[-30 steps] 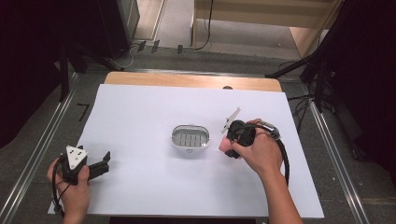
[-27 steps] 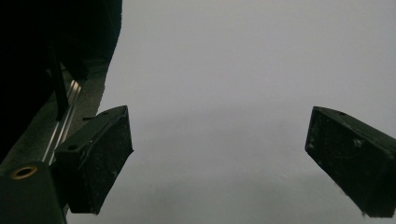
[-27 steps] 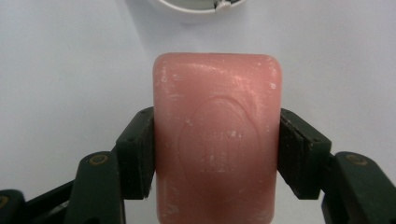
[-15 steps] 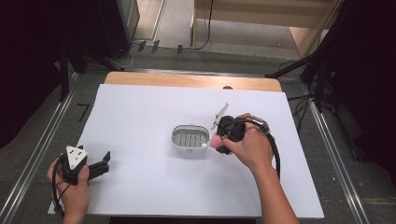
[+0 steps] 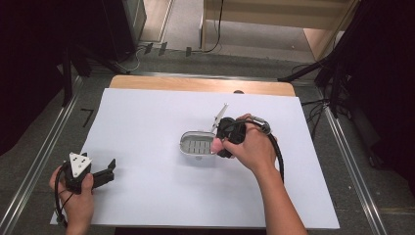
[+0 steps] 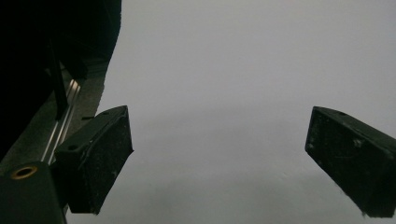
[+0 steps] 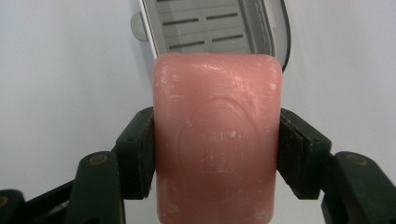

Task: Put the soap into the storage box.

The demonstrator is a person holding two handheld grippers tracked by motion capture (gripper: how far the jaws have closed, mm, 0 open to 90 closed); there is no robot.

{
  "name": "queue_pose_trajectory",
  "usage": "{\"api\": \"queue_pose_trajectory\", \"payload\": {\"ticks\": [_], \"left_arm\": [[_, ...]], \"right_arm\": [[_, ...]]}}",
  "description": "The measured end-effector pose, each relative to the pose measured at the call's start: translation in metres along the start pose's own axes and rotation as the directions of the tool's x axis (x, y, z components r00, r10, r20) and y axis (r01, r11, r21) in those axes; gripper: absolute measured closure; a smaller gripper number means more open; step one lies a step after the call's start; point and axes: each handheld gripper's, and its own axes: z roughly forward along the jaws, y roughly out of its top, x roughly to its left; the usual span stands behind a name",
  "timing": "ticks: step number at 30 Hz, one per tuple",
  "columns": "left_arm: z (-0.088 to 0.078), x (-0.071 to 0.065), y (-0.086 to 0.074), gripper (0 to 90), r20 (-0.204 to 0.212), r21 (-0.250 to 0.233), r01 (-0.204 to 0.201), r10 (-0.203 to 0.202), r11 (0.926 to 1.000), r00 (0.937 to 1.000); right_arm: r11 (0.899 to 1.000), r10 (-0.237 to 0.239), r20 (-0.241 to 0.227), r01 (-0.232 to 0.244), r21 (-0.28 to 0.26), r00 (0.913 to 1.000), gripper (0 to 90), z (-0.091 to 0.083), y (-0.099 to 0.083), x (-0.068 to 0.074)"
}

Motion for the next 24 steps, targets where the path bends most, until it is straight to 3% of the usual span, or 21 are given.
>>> {"api": "queue_pose_trajectory", "payload": {"ticks": [11, 15, 24], "left_arm": [[0.0, 0.0, 0.0, 8.0, 0.001, 0.006, 0.0, 0.0, 1.0, 1.0], [0.0, 0.0, 0.0, 8.0, 0.001, 0.008, 0.001, -0.001, 1.0, 1.0], [0.001, 0.0, 0.001, 8.0, 0.001, 0.011, 0.0, 0.0, 0.9999, 1.0]], "right_arm": [[1.0, -0.029, -0.015, 0.029, -0.003, 0.9995, 38.8, 0.006, 0.021, -0.003], [0.998, -0.066, -0.016, 0.066, -0.004, 0.9977, 38.8, 0.009, 0.031, -0.004], [0.995, -0.103, -0.031, 0.103, -0.003, 0.9942, 38.8, 0.019, 0.046, -0.001]]}}
